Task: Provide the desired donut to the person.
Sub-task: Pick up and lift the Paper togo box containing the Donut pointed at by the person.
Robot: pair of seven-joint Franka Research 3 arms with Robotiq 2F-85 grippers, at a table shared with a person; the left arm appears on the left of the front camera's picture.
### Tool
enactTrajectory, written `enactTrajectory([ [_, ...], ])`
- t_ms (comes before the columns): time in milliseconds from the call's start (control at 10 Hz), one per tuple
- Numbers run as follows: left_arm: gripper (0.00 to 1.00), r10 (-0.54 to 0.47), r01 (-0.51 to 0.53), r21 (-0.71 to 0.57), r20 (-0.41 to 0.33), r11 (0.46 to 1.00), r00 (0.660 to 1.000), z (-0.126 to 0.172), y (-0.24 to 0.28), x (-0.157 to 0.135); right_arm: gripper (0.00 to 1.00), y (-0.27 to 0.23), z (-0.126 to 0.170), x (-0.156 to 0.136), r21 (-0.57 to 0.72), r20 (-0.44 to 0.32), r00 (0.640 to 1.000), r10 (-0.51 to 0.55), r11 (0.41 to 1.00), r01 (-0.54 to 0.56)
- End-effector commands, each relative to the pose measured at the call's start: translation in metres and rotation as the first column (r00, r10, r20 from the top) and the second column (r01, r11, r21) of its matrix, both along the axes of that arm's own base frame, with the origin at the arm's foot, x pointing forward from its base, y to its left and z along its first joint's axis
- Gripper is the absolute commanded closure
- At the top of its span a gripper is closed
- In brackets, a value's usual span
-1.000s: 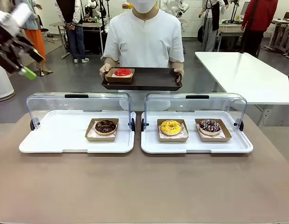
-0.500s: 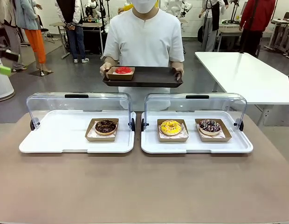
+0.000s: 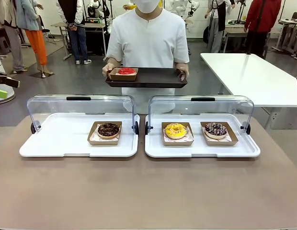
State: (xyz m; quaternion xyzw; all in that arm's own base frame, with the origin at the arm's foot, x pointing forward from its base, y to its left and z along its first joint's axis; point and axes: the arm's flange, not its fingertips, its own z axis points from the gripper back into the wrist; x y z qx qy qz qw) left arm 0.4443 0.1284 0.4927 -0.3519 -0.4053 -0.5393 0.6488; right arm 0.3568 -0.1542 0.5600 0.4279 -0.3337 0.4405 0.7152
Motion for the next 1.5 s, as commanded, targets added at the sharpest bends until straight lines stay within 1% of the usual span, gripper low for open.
enactTrajectory([
  [0,0.00,-0.078,0.076,0.050,0.034,0.996,0.996,0.0087,0.0022,0.0002,0.00,0.0010,-0.0001,0.0008,0.016,0.010,1.000,0.005,1.000,-0.006],
  [100,0.00,-0.105,0.102,0.077,0.048,0.992,0.993,0.0062,0.0008,-0.0020,0.00,0.0010,-0.0001,0.0008,0.016,0.010,1.000,0.005,1.000,-0.006],
  [200,0.00,-0.023,0.023,0.017,0.004,1.000,1.000,0.0047,-0.0026,0.0020,0.00,0.0010,-0.0001,0.0008,0.016,0.010,1.000,0.005,1.000,-0.006],
  [1400,0.00,-0.023,0.023,0.017,0.004,1.000,1.000,0.0047,-0.0026,0.0020,0.00,0.0010,-0.0001,0.0008,0.016,0.010,1.000,0.005,1.000,-0.006],
])
